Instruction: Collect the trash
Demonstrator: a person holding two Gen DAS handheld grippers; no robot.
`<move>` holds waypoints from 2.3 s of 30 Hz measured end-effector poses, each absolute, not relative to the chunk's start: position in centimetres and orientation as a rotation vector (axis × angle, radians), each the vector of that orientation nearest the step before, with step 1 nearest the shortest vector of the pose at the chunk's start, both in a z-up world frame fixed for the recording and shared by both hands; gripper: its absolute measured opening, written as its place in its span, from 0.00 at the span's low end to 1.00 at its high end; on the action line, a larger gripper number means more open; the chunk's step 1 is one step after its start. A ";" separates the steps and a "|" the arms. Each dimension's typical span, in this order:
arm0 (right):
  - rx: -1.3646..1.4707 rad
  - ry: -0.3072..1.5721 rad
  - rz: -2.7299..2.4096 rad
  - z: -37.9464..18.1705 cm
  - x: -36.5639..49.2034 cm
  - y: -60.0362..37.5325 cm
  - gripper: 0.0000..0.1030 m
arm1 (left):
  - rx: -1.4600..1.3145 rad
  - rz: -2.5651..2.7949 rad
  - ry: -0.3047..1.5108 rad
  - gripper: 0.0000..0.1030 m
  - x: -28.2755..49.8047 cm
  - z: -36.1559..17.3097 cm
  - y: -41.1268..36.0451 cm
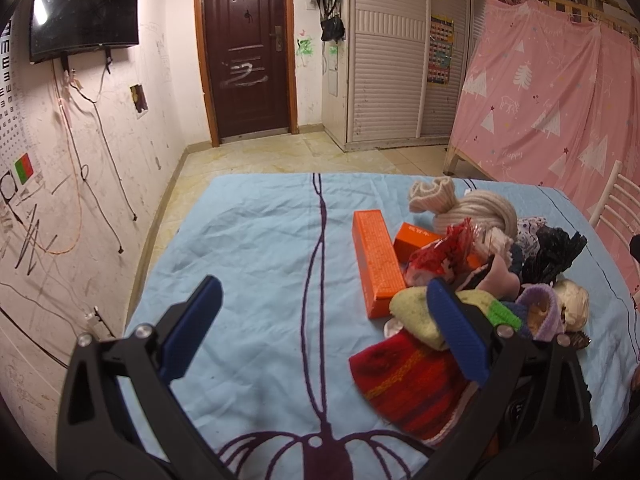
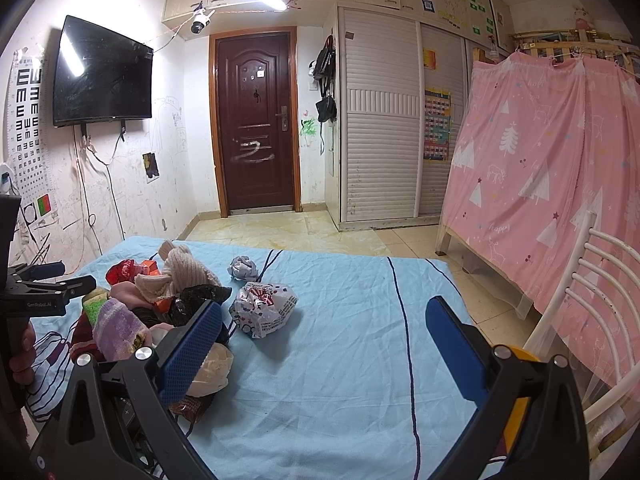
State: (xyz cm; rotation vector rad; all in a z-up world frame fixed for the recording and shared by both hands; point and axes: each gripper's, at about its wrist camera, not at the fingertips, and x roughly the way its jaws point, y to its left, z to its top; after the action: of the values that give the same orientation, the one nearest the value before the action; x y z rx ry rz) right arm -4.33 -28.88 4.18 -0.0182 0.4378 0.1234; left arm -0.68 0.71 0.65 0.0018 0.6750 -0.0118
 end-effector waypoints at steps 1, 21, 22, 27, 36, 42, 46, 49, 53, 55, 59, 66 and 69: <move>-0.018 0.438 0.124 4.2 -4.3 -28.9 0.92 | 0.002 -0.011 0.675 0.95 -0.7 0.7 0.7; -0.018 0.435 0.124 4.4 -4.4 -28.9 0.92 | 0.004 -0.010 0.674 0.95 -0.7 0.6 0.7; -0.018 0.434 0.123 4.4 -4.3 -28.9 0.92 | 0.004 -0.010 0.674 0.95 -0.7 0.7 0.7; -0.018 0.436 0.123 4.4 -4.4 -28.9 0.92 | 0.005 -0.010 0.674 0.95 -0.7 0.6 0.7; -0.001 0.539 0.222 4.0 -2.7 -28.7 0.92 | -0.055 -0.077 0.731 0.95 -0.2 1.7 1.2; 0.019 0.623 0.364 4.8 -1.5 -28.3 0.92 | -0.087 -0.177 0.793 0.95 1.0 4.9 0.7; 0.032 0.692 0.446 4.6 0.1 -27.8 0.92 | -0.082 -0.222 0.861 0.88 2.0 5.1 -0.9; 0.046 0.728 0.518 4.5 1.1 -27.2 0.92 | -0.088 -0.241 0.920 0.86 3.1 4.5 -2.2; 0.026 0.747 0.596 4.8 1.5 -25.3 0.92 | -0.079 -0.236 0.965 0.86 5.2 4.0 -3.8; -0.004 0.748 0.614 4.8 1.7 -24.1 0.87 | -0.074 -0.232 0.985 0.86 5.9 4.1 -4.5; -0.055 0.787 0.638 4.0 2.7 -22.0 0.70 | -0.048 -0.223 1.017 0.86 7.1 3.8 -5.5; -0.060 0.863 0.636 2.0 4.7 -21.0 0.16 | -0.044 -0.214 1.054 0.60 7.7 2.8 -5.6; -0.049 0.850 0.629 1.8 4.6 -21.3 0.13 | -0.042 -0.221 1.063 0.34 7.5 2.4 -5.5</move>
State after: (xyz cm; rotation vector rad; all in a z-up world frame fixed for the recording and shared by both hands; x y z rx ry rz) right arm 4.55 -21.32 1.83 -0.0487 0.8496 0.6290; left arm 7.54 -5.54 2.43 -0.0423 1.0633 -0.2208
